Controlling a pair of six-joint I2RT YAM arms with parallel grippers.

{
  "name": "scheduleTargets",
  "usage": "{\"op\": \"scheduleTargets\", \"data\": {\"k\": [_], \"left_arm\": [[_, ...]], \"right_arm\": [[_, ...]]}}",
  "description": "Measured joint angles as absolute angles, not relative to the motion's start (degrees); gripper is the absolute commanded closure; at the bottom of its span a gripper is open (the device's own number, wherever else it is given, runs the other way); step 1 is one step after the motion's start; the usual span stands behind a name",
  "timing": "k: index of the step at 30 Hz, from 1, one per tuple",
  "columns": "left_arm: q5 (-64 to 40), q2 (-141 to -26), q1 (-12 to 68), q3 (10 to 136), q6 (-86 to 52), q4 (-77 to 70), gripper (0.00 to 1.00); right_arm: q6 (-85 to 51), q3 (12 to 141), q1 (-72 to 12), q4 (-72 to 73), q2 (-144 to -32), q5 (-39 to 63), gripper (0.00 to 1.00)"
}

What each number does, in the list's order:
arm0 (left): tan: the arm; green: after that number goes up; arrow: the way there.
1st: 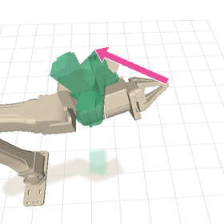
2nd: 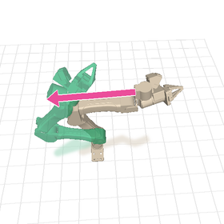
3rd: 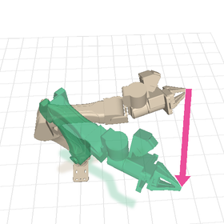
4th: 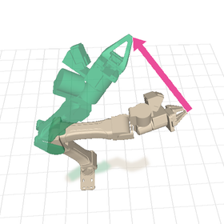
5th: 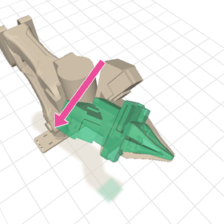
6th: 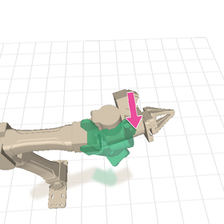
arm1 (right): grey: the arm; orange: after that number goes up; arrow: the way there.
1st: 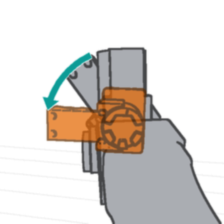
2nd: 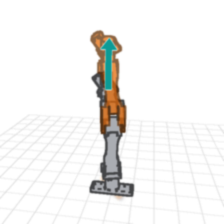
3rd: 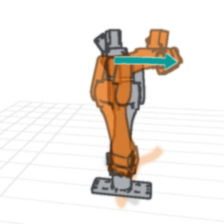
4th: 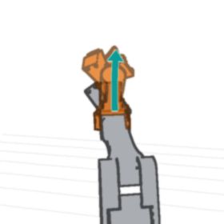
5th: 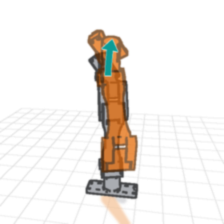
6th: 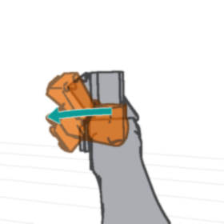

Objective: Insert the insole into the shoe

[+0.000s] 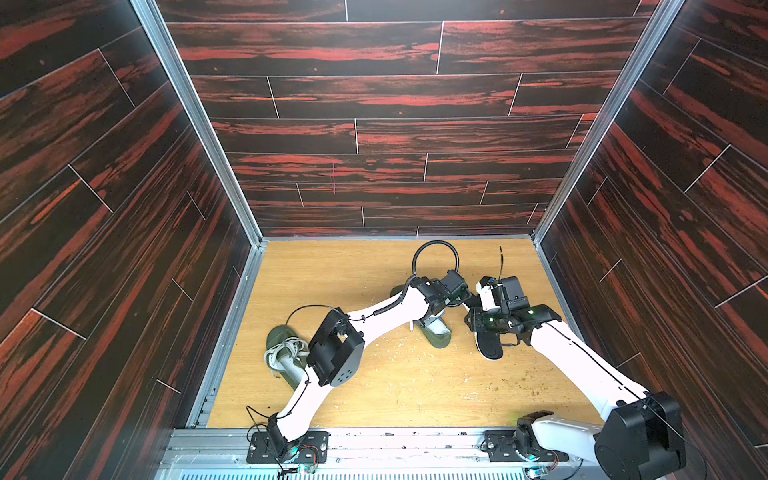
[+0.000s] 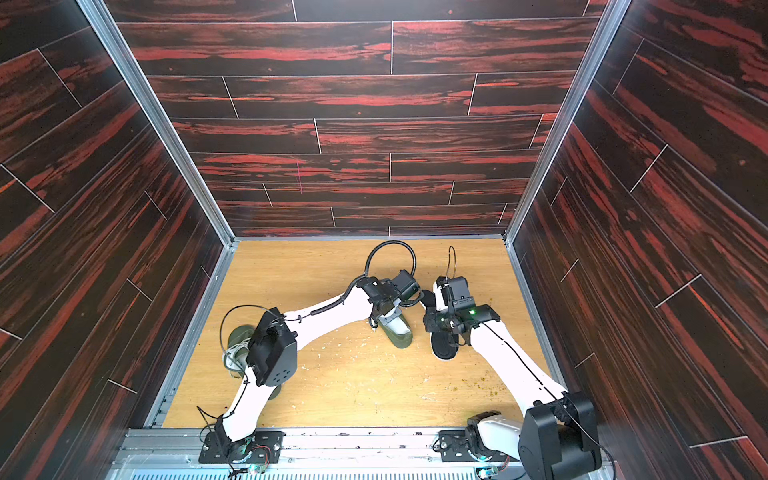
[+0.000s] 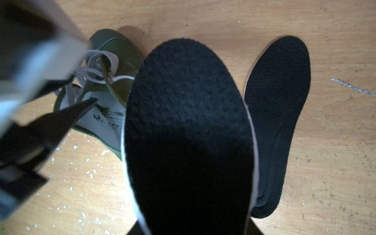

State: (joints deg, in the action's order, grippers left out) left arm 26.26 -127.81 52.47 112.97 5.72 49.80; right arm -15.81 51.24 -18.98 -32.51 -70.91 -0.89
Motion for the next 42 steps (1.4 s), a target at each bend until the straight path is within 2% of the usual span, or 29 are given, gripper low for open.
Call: {"op": "scheduleTargets", "data": {"k": [7, 13, 17, 26, 42], "left_arm": [[26.6, -128.6, 52.4, 113.0, 6.2, 49.7, 0.72], [25.9, -129.4, 51.6, 113.0, 6.3, 49.4, 0.90], [21.6, -129.4, 49.7, 113.1, 5.4, 48.9, 1.00], [5.7, -126.0, 44.4, 110.6, 1.1, 46.4, 1.00], [-6.2, -123.0, 42.0, 107.7, -0.6, 43.8, 1.00]], "right_arm": [[-15.8, 51.2, -18.8, -32.5, -70.9, -0.8, 0.55], [-15.1, 51.2, -18.8, -32.6, -70.9, 0.8, 0.56], [-13.9, 51.2, -19.2, -33.0, -70.9, 3.0, 0.58], [-12.5, 51.2, -25.7, -34.0, -72.5, 6.5, 0.62], [-10.6, 52.9, -29.5, -34.9, -80.7, 9.3, 0.63]]}}
